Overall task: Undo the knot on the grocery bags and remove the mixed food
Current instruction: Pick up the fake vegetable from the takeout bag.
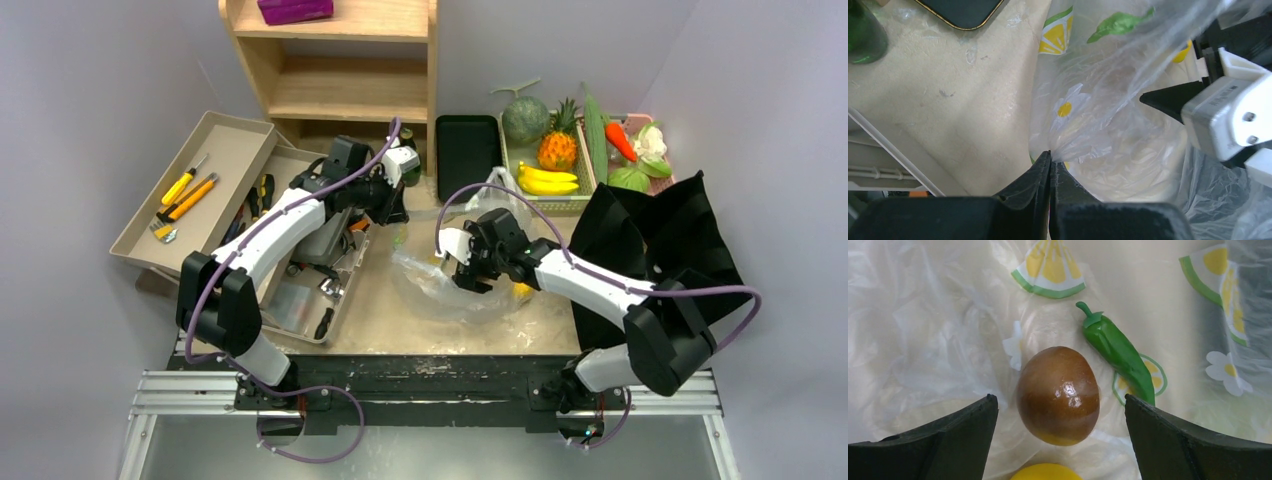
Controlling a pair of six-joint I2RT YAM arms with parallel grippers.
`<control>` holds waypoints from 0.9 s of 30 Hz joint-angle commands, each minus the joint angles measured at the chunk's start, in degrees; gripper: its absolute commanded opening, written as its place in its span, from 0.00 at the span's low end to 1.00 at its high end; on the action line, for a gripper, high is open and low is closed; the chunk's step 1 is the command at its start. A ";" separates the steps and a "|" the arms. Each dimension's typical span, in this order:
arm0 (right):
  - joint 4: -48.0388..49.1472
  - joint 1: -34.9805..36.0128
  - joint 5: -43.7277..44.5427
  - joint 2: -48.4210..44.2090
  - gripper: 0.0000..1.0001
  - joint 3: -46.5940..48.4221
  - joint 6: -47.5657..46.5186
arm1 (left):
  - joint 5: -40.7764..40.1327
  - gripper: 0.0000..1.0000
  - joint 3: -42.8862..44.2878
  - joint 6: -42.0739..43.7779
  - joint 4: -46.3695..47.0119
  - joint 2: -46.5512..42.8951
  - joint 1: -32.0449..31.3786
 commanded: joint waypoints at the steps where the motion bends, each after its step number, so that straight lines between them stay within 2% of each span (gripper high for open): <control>1: 0.58 -0.22 4.17 3.73 0.93 2.88 1.60 | -0.03 0.00 2.84 2.62 0.64 -2.36 -0.16; 9: -3.13 -0.27 6.41 10.28 0.94 6.20 4.06 | 0.11 0.00 3.31 2.68 -0.28 -1.75 -0.15; 11: -3.81 -0.32 5.63 10.51 0.82 7.14 3.85 | 0.15 0.00 3.58 2.67 -0.41 -1.49 -0.16; 14: -4.32 -0.27 3.22 8.79 0.57 9.65 3.60 | 0.00 0.00 4.27 2.90 -0.82 -0.99 -0.16; 15: -4.79 -0.25 2.03 8.04 0.52 10.86 3.66 | -0.01 0.00 4.40 2.89 -0.96 -0.89 -0.16; 17: -5.20 -0.30 -0.23 6.61 0.51 13.45 4.48 | 0.08 0.00 4.69 2.85 -0.98 -0.70 -0.10; 22: -8.00 -2.76 -11.80 3.53 0.49 21.18 7.87 | -0.06 0.00 5.21 2.33 -1.22 -0.22 -0.10; 27: -11.85 -8.70 -29.76 3.73 0.47 30.92 15.44 | 0.02 0.00 5.22 1.97 -1.16 -0.08 -0.17</control>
